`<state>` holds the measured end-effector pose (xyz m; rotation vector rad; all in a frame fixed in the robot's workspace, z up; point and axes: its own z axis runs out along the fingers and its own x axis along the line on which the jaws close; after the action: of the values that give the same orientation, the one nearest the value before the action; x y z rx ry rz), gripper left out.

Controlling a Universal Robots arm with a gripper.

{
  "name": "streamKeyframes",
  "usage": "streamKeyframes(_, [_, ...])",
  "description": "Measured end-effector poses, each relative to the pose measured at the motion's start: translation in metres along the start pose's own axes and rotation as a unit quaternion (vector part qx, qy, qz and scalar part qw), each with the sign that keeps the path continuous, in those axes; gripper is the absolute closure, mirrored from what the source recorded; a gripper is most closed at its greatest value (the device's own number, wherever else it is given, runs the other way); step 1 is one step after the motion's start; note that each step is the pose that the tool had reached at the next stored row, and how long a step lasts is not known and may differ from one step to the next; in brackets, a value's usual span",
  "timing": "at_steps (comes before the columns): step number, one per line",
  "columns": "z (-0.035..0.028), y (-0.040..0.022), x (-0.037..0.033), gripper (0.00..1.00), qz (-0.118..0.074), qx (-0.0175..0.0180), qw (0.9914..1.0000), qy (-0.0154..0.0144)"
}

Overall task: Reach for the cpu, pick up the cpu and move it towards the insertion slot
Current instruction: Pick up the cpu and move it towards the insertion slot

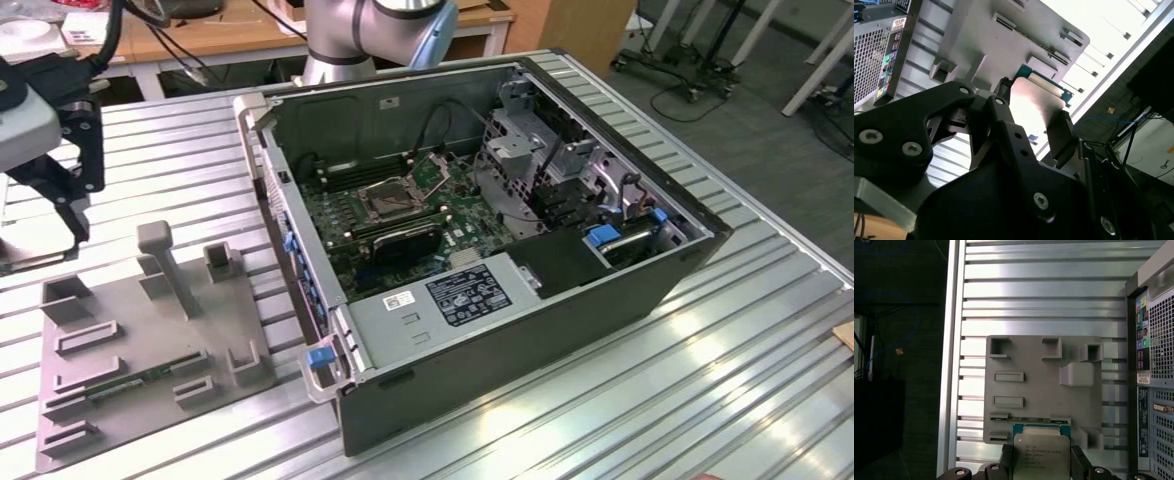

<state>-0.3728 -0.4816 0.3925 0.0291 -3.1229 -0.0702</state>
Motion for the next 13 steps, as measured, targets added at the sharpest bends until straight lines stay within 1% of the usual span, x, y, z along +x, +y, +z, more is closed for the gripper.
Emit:
streamKeyframes(3, [0.0000,-0.0001,-0.0045,0.46,0.000,0.0000,1.00000,0.0000])
streamKeyframes(6, [0.0000,-0.0001,-0.0064,0.46,0.000,0.0000,1.00000,0.0000])
streamKeyframes(7, [-0.0001,-0.0002,-0.0106,0.46,0.000,0.0000,1.00000,0.0000])
streamKeyframes(8, [-0.0001,-0.0002,-0.0122,0.46,0.000,0.0000,1.00000,0.0000])
streamKeyframes(10, [0.0000,-0.0002,-0.0134,0.46,0.000,0.0000,1.00000,0.0000])
streamKeyframes(13, [-0.0001,-0.0002,-0.0135,0.46,0.000,0.0000,1.00000,0.0000])
